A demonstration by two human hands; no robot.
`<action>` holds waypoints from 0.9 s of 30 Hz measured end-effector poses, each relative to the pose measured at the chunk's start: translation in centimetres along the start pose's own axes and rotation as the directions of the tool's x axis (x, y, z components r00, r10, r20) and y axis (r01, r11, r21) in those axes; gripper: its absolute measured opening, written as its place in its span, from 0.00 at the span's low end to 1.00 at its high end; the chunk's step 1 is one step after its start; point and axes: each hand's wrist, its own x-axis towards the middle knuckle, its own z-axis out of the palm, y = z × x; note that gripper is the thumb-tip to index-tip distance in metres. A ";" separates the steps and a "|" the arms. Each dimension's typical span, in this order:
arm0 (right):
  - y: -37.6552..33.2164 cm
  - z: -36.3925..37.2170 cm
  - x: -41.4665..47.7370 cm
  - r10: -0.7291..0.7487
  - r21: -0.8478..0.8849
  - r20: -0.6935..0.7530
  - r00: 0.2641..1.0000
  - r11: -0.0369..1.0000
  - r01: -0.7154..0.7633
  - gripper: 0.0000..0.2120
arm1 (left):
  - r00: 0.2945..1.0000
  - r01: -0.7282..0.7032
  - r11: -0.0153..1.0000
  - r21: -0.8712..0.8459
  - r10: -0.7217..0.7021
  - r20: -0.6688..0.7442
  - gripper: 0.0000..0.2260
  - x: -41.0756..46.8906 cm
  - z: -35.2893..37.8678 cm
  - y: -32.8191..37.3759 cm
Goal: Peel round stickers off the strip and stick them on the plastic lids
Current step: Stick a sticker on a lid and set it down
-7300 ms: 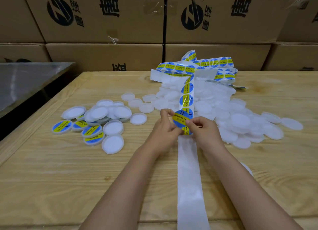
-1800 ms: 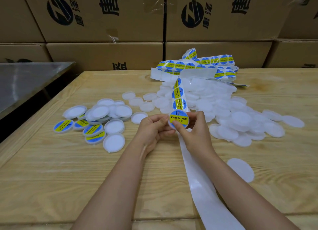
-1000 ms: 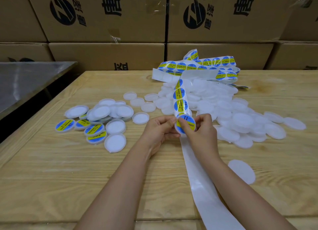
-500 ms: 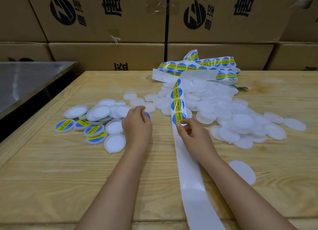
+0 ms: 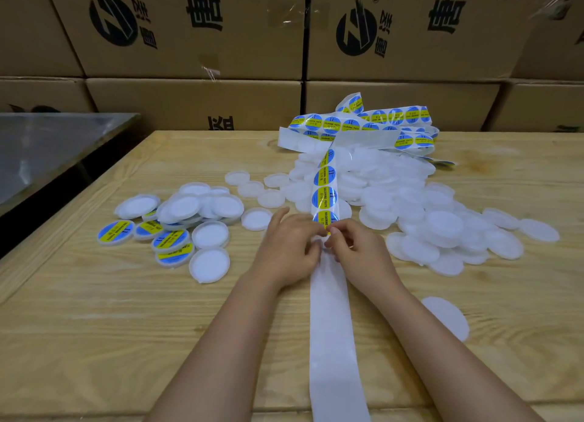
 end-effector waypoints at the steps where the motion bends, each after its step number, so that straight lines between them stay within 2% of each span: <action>1: 0.0 -0.1 0.0 0.001 -0.006 0.001 1.000 1.000 -0.001 0.07 | 0.999 -0.006 1.000 0.014 0.005 0.042 0.12 0.0 0.0 0.1; 3: -0.2 -0.3 0.1 0.008 -0.043 -0.019 1.000 0.999 -0.009 0.06 | 0.996 -0.013 1.000 0.013 0.012 0.093 0.11 0.1 0.1 0.3; 4: -0.1 -0.6 0.2 0.010 -0.112 -0.052 0.999 0.994 -0.016 0.06 | 0.995 -0.016 1.000 0.005 0.016 0.101 0.10 0.1 0.1 0.3; 5: -0.1 -1.0 0.3 -0.002 -0.254 -0.097 0.995 0.967 -0.023 0.07 | 0.994 -0.017 1.000 0.000 0.017 0.104 0.09 0.2 0.1 0.3; 6: 0.0 -1.6 0.4 -0.026 -0.449 -0.138 0.990 0.893 -0.040 0.08 | 0.995 -0.016 1.000 -0.002 0.016 0.102 0.08 0.1 0.1 0.3; 8: 0.4 -2.9 0.4 -0.026 -0.752 -0.191 0.981 0.647 -0.129 0.10 | 0.995 -0.009 1.000 -0.007 0.009 0.097 0.08 0.1 0.1 0.3; 10: 0.6 -4.1 0.4 0.082 -0.830 -0.246 0.966 0.497 -0.253 0.09 | 0.996 -0.002 1.000 -0.025 0.004 0.084 0.10 0.1 0.1 0.5; 12: 0.7 -4.8 0.4 0.205 -0.835 -0.260 0.944 0.444 -0.326 0.08 | 0.998 -0.005 0.999 -0.048 0.008 0.068 0.13 0.1 0.0 0.5; 15: 0.5 -5.1 0.3 0.291 -0.826 -0.221 0.931 0.452 -0.337 0.02 | 0.998 0.012 0.997 -0.070 -0.007 0.064 0.14 0.2 0.0 0.5; 18: 0.2 -4.7 0.1 0.276 -0.831 -0.188 0.943 0.467 -0.302 0.02 | 0.998 0.025 0.994 -0.104 -0.018 0.065 0.15 0.2 0.1 0.5; 23: 0.2 -4.2 0.0 0.245 -0.824 -0.137 0.960 0.510 -0.247 0.11 | 0.998 0.051 0.984 -0.168 -0.046 0.035 0.13 0.2 0.1 0.5; 27: 0.4 -4.3 0.0 0.250 -0.785 -0.118 0.961 0.569 -0.245 0.12 | 0.990 0.139 0.954 -0.264 -0.130 0.053 0.13 0.2 0.3 0.5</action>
